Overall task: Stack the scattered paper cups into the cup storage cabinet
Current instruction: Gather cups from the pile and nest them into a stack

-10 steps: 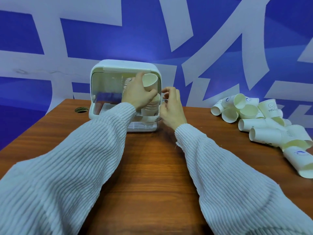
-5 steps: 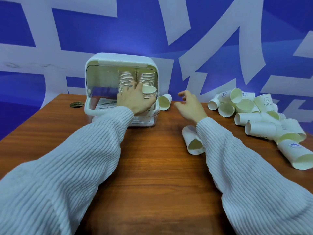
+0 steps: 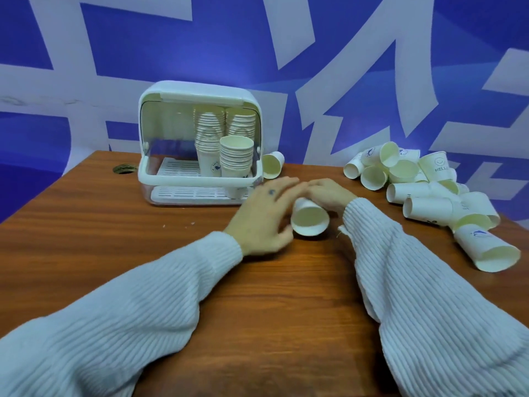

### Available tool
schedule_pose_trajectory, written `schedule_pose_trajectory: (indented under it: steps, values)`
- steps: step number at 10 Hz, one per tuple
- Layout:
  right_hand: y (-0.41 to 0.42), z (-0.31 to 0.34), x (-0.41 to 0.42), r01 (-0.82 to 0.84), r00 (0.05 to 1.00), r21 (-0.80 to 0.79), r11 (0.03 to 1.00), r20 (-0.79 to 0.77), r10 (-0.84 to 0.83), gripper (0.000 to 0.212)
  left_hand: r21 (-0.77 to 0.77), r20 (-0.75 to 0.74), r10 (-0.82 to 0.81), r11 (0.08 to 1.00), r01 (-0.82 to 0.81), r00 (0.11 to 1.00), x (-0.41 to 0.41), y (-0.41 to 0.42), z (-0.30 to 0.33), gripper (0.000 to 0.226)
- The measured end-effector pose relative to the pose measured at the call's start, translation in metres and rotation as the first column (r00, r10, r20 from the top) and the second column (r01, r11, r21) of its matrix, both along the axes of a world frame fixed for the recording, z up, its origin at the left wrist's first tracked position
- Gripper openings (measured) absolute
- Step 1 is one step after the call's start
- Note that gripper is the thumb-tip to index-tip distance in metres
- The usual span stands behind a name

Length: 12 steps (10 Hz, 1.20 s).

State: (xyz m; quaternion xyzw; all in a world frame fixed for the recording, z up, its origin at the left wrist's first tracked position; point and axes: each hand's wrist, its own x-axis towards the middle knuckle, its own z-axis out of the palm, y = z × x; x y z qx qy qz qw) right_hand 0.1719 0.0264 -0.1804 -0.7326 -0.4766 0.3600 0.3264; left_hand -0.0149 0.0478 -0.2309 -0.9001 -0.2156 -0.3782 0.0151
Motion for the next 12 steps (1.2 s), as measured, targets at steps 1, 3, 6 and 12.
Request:
schedule_pose_trajectory:
  steps: [1, 3, 6, 12]
  values:
    - [0.011, -0.016, 0.0, 0.009, 0.983, -0.062, 0.998, -0.18, -0.02, 0.033, -0.116, -0.093, -0.029, 0.993, 0.018, 0.995, 0.008, -0.001, -0.013, 0.103]
    - [0.024, -0.014, -0.023, 0.066, 0.91, 0.094, 0.993, -0.414, -0.021, 0.039, -0.263, 0.126, 0.17, 0.956, -0.133, 0.977, -0.007, 0.0, -0.011, 0.096]
    - [0.088, -0.018, -0.026, -0.085, 0.731, 0.132, 0.988, 0.681, -0.028, 0.046, -0.41, 0.347, 0.339, 0.893, -0.183, 0.875, -0.013, 0.005, -0.009, 0.082]
    - [0.067, 0.029, -0.019, 0.319, 0.879, 0.73, 0.604, 0.01, -0.476, 0.013, -0.488, 0.378, 0.377, 0.857, -0.163, 0.846, -0.017, 0.0, -0.004, 0.082]
